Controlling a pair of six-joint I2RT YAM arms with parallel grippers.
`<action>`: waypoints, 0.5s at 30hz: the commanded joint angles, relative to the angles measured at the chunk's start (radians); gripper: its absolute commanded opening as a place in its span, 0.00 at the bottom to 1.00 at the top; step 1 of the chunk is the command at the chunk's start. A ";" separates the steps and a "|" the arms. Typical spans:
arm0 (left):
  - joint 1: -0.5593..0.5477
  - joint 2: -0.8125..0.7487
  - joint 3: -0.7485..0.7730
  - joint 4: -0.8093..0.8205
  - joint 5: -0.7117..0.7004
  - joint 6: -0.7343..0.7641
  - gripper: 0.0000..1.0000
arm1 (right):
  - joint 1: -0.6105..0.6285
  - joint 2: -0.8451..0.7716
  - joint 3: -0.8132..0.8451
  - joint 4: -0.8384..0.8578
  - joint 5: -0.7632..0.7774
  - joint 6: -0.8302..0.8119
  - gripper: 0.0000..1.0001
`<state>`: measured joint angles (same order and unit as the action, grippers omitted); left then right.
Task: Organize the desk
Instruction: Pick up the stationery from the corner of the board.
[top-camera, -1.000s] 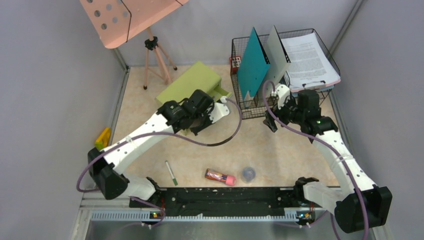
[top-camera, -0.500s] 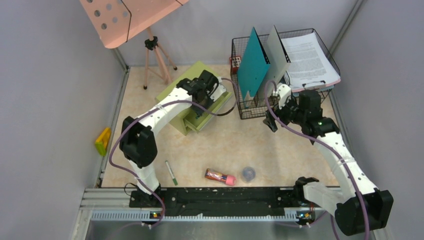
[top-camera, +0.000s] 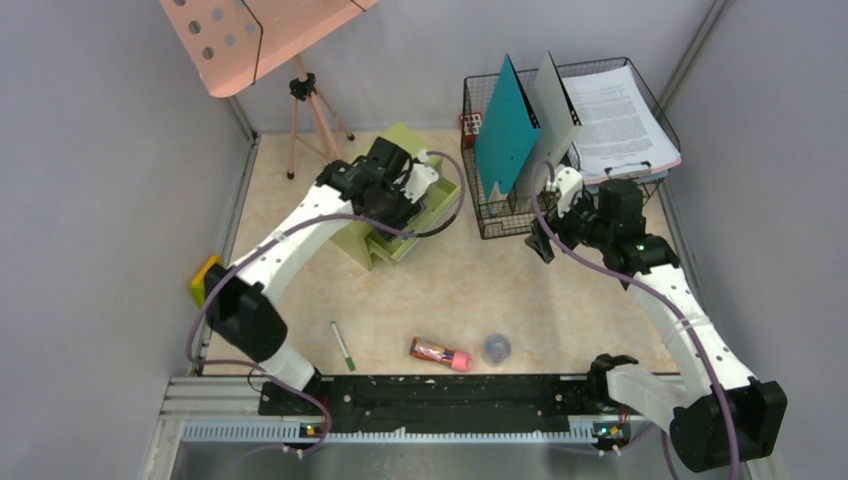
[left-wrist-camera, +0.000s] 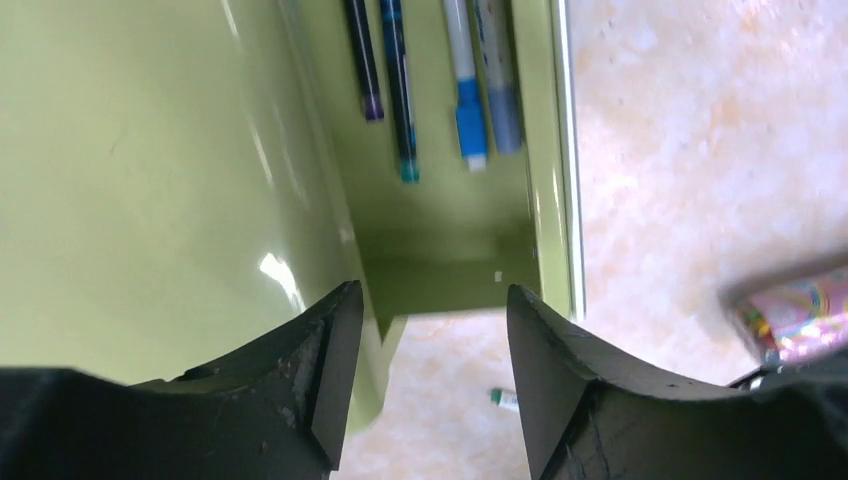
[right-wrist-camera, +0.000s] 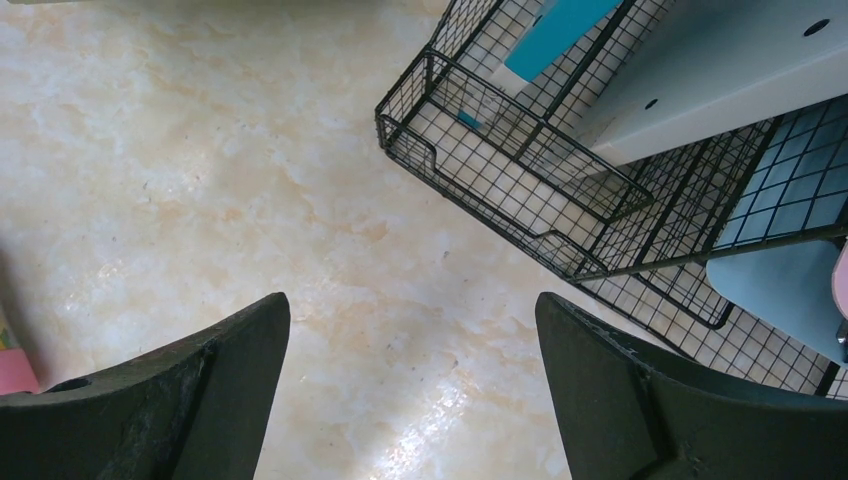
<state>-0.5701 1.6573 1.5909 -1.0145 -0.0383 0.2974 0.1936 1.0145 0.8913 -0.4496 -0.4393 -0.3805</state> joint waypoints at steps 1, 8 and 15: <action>0.005 -0.236 -0.113 -0.056 0.069 0.162 0.61 | -0.008 -0.005 0.008 0.043 -0.026 0.007 0.91; 0.005 -0.627 -0.540 -0.072 0.084 0.518 0.74 | -0.008 0.025 0.008 0.066 -0.048 -0.004 0.91; 0.003 -0.812 -0.774 -0.155 0.193 0.825 0.77 | -0.007 0.054 0.012 0.091 -0.073 0.004 0.91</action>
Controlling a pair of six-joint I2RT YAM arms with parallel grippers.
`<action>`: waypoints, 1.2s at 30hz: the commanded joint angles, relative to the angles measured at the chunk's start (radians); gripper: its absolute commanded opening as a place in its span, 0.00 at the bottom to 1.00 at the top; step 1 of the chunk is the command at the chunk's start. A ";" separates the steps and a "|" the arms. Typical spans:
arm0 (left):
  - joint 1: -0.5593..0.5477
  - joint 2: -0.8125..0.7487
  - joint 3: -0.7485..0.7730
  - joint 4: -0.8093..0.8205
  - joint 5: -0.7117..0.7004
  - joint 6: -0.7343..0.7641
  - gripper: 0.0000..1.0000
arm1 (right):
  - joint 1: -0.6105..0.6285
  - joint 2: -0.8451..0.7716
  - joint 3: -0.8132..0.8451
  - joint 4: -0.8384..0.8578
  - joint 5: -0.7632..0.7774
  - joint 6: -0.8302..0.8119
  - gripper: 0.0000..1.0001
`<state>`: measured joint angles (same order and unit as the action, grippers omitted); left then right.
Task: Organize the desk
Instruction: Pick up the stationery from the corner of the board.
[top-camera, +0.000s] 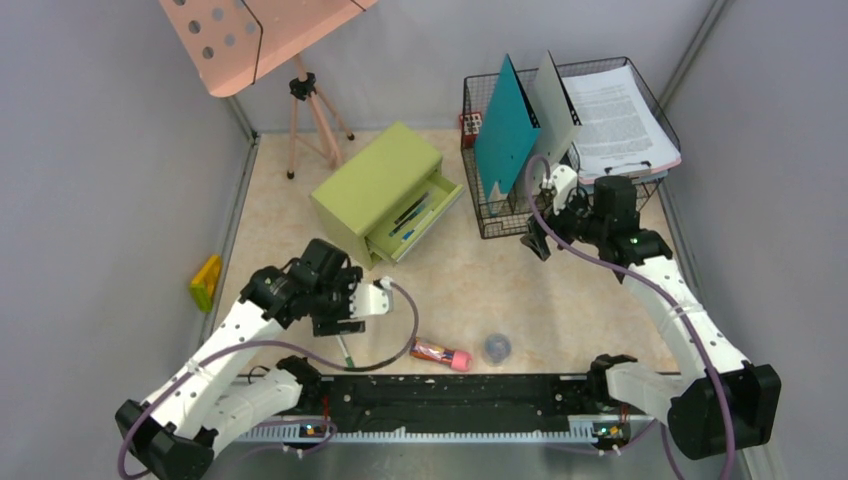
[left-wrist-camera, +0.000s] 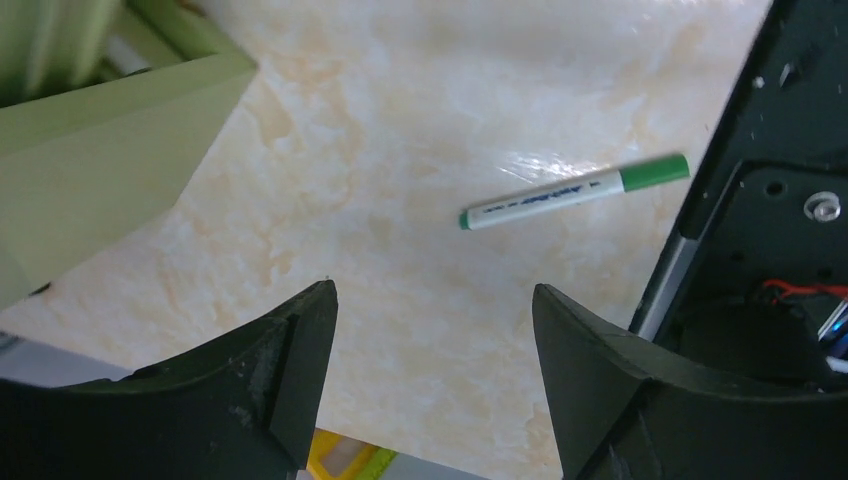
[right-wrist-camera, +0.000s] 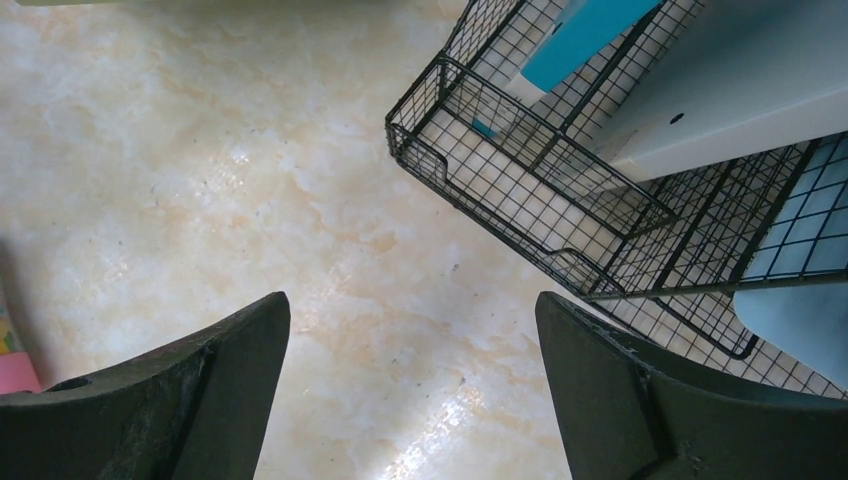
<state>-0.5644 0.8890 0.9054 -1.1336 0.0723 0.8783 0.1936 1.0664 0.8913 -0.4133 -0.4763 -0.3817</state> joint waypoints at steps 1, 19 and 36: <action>-0.003 -0.045 -0.117 -0.042 0.089 0.288 0.77 | -0.008 0.002 0.008 0.056 -0.036 0.006 0.91; -0.032 0.131 -0.363 0.175 0.080 0.513 0.73 | -0.007 -0.011 -0.014 0.053 -0.033 0.011 0.91; -0.055 0.136 -0.468 0.317 0.026 0.420 0.25 | -0.008 -0.015 -0.025 0.055 -0.027 0.010 0.91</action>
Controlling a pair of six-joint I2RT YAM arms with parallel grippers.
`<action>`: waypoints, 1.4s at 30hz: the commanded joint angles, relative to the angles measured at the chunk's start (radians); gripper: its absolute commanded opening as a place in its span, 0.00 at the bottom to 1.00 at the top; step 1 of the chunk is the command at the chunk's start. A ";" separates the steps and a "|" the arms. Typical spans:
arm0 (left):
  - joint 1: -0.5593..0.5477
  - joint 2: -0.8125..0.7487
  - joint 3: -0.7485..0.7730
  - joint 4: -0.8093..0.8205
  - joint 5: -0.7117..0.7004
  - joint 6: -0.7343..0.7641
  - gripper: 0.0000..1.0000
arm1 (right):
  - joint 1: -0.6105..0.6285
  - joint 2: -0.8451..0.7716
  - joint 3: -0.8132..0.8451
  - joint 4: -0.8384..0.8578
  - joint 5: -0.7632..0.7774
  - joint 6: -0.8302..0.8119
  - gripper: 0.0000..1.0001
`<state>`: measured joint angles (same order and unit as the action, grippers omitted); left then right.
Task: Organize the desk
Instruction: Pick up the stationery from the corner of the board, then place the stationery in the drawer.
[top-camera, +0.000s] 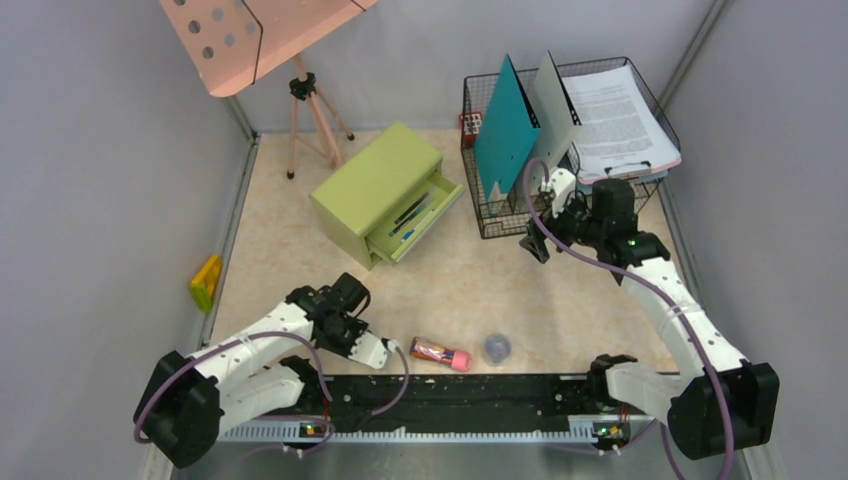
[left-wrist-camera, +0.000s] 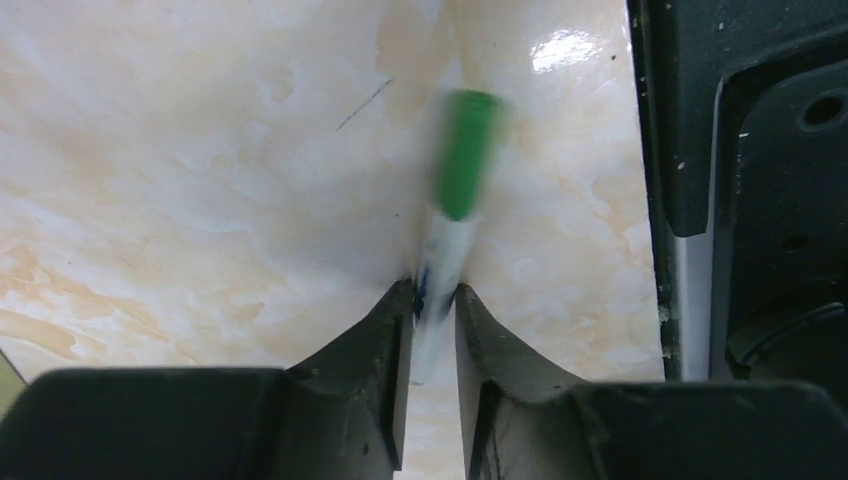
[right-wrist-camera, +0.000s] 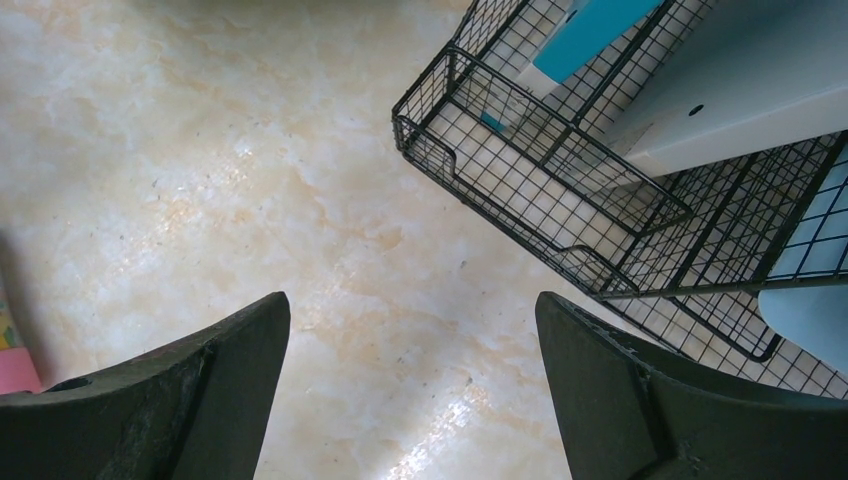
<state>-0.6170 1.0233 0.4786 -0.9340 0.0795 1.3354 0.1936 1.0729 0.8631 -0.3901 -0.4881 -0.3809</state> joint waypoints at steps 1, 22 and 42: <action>-0.002 0.002 -0.032 0.116 0.023 -0.056 0.19 | -0.008 -0.020 0.006 0.029 -0.015 0.010 0.91; -0.002 0.270 0.925 -0.141 0.126 -0.717 0.00 | -0.008 0.017 0.085 -0.006 -0.018 0.019 0.91; 0.017 0.957 1.518 -0.242 -0.191 -1.106 0.16 | -0.007 -0.029 0.105 -0.058 -0.075 0.020 0.98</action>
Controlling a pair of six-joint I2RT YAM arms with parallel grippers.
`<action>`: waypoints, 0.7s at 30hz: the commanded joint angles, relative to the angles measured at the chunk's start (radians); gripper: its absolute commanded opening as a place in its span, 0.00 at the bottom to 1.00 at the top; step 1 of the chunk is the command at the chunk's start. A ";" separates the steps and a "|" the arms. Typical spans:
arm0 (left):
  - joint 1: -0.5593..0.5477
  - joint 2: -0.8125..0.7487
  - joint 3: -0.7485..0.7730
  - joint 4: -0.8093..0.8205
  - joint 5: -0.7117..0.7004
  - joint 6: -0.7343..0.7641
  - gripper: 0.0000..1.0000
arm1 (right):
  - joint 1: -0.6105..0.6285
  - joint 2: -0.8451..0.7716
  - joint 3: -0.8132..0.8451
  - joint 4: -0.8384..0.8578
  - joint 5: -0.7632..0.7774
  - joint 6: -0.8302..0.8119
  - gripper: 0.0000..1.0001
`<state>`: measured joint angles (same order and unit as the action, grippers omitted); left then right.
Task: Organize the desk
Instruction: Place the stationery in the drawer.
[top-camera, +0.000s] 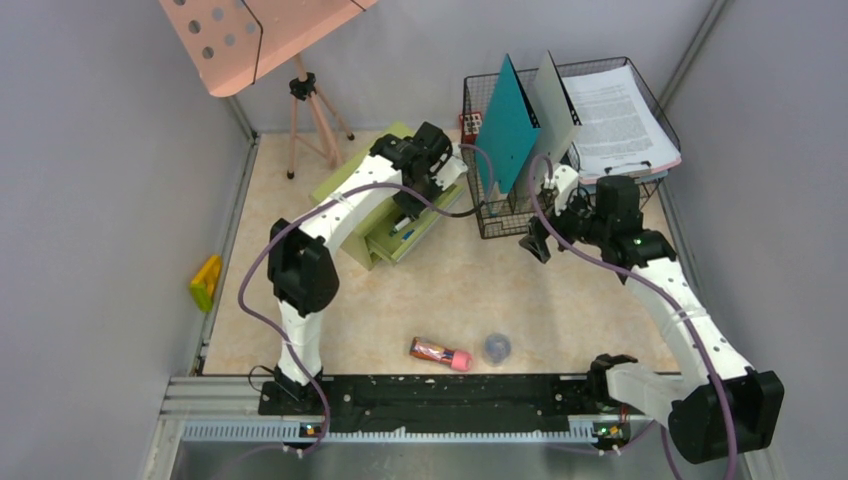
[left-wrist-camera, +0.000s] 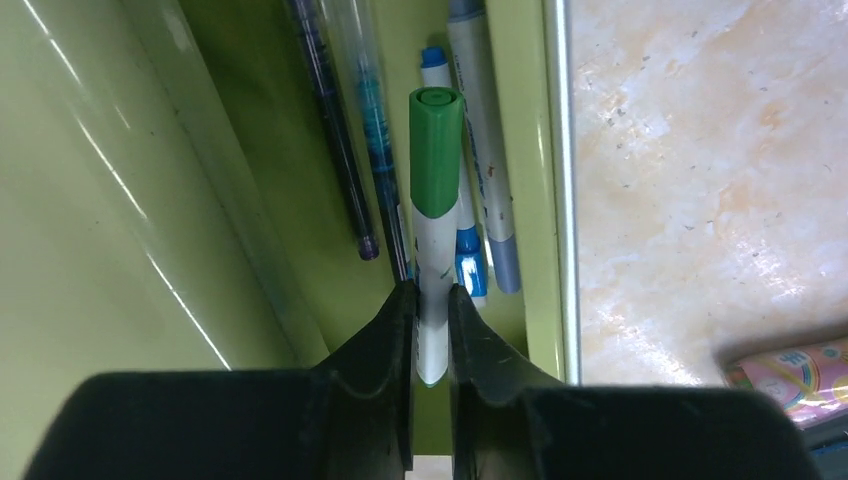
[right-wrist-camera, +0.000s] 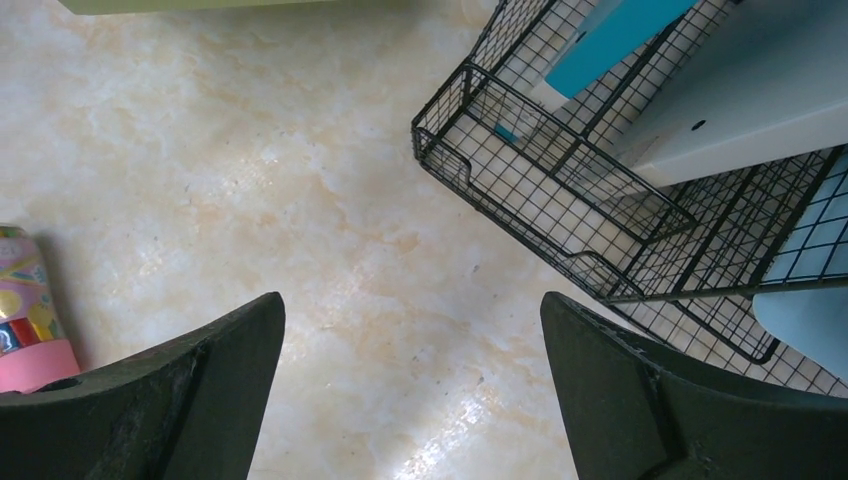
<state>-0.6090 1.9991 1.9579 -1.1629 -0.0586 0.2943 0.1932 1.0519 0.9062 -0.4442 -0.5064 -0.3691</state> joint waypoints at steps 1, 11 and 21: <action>0.008 -0.026 0.031 -0.009 -0.052 -0.066 0.22 | -0.007 0.013 0.077 -0.010 -0.064 0.018 0.99; 0.017 -0.221 -0.033 0.054 -0.025 -0.061 0.70 | 0.115 0.159 0.140 0.072 -0.047 0.002 0.99; 0.177 -0.469 -0.151 0.139 0.034 -0.077 0.70 | 0.328 0.413 0.232 0.261 0.066 0.028 0.93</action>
<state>-0.5209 1.6001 1.8404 -1.0885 -0.0452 0.2375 0.4595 1.3586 1.0504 -0.3077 -0.4942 -0.3553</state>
